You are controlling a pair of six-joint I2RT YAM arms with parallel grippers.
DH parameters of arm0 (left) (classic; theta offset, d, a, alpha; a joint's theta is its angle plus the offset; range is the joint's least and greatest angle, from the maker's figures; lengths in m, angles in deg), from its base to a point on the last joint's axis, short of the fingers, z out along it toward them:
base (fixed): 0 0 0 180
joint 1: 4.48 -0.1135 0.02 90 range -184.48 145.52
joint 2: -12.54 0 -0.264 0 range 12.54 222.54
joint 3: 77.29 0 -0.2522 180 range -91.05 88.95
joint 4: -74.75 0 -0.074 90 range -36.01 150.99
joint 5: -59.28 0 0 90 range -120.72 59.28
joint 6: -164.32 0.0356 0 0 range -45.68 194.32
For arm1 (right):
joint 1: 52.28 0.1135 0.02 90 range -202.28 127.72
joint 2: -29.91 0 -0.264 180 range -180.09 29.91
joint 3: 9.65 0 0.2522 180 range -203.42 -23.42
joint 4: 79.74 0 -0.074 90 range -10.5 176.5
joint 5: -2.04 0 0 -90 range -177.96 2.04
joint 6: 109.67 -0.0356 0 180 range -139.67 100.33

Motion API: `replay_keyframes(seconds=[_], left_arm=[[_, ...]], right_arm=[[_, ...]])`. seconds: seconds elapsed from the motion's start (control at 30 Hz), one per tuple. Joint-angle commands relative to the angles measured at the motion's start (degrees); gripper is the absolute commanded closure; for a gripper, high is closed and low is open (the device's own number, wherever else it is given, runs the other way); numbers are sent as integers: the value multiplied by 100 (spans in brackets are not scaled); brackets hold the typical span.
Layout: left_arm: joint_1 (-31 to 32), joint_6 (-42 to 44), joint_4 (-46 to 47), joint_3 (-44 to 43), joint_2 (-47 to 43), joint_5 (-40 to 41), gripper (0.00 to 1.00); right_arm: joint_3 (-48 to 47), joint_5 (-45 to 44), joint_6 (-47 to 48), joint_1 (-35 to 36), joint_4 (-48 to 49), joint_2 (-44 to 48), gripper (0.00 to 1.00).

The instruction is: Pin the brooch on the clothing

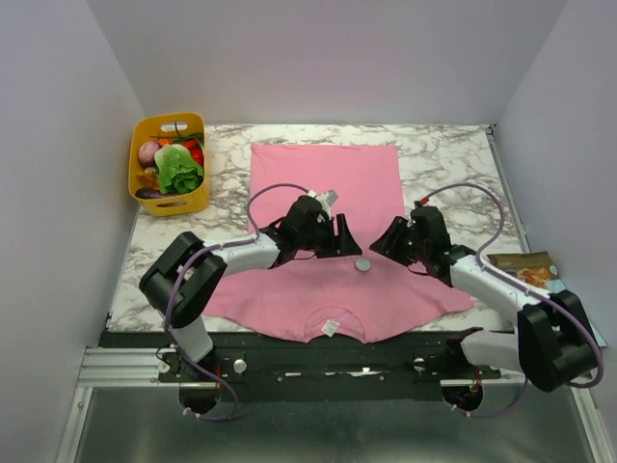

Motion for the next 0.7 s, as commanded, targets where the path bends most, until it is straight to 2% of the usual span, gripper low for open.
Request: replay_keyframes(seconds=[0.0, 0.03, 0.1, 0.43, 0.67], left_arm=[[179, -442, 400, -320, 541, -261, 34], [206, -494, 410, -338, 603, -235, 36], [215, -556, 357, -391, 752, -182, 38], [232, -548, 260, -391, 1095, -120, 41], [232, -688, 576, -329, 1350, -217, 45]], right_arm=[[-19, 522, 254, -156, 1, -428, 48], [-1, 593, 254, -165, 62, -490, 48], [8, 734, 254, -173, 168, -709, 59], [166, 980, 228, -182, 625, -1325, 64], [201, 1050, 193, -182, 740, -1519, 68]])
